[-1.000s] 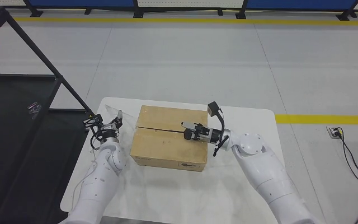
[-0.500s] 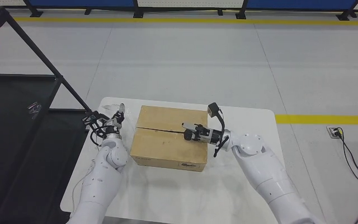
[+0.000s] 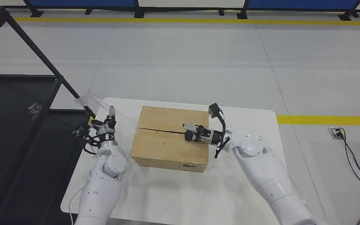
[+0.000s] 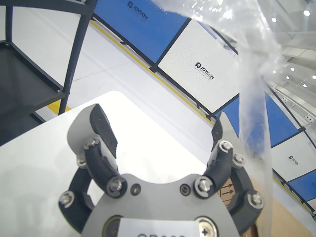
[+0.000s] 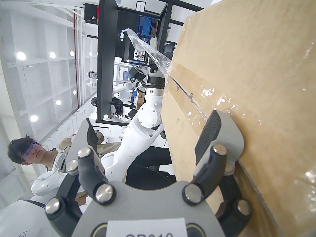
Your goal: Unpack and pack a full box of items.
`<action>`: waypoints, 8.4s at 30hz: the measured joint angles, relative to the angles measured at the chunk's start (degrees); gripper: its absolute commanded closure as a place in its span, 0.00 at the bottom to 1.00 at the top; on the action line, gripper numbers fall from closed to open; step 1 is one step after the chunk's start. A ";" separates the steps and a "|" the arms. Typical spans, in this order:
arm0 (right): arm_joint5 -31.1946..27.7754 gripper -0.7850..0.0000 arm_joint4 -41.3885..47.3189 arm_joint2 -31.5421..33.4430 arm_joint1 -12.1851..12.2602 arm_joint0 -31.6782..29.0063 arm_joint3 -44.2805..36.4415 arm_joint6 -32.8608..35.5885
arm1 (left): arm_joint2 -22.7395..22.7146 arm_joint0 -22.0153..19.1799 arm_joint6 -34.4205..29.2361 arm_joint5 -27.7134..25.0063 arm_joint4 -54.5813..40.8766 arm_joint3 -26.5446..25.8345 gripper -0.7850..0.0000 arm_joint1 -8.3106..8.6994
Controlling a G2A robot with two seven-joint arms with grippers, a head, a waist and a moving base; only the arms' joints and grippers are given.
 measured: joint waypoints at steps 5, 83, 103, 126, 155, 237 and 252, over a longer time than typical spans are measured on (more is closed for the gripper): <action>0.10 0.00 -0.15 -0.34 -0.09 0.04 -0.16 -0.22 | 0.11 0.71 -1.02 0.70 0.73 0.84 0.00 0.02; -0.63 0.00 1.43 -1.47 -0.65 2.09 3.50 0.52 | 1.92 0.08 -7.43 0.45 8.60 3.89 0.00 0.35; -0.58 0.00 1.41 -1.85 -0.97 3.24 4.55 0.70 | 0.03 1.77 -9.13 2.08 4.32 1.78 0.00 0.45; -1.62 0.00 2.34 -2.42 -1.57 4.14 7.24 1.41 | -10.93 10.96 -47.68 -8.14 -22.65 -17.53 0.00 3.25; -1.54 0.00 2.37 -1.83 -1.39 3.08 6.75 1.49 | -11.29 -2.99 -78.15 -4.05 -44.08 1.19 0.50 5.98; -4.41 0.00 -34.27 -2.68 -0.31 -5.39 -18.36 -31.27 | -7.47 22.27 -42.93 -5.45 -44.97 -53.98 1.00 7.91; -2.76 0.00 -46.87 -4.15 0.34 -8.46 -24.97 -38.34 | -2.77 22.05 -36.43 3.37 -44.45 -57.27 1.00 7.21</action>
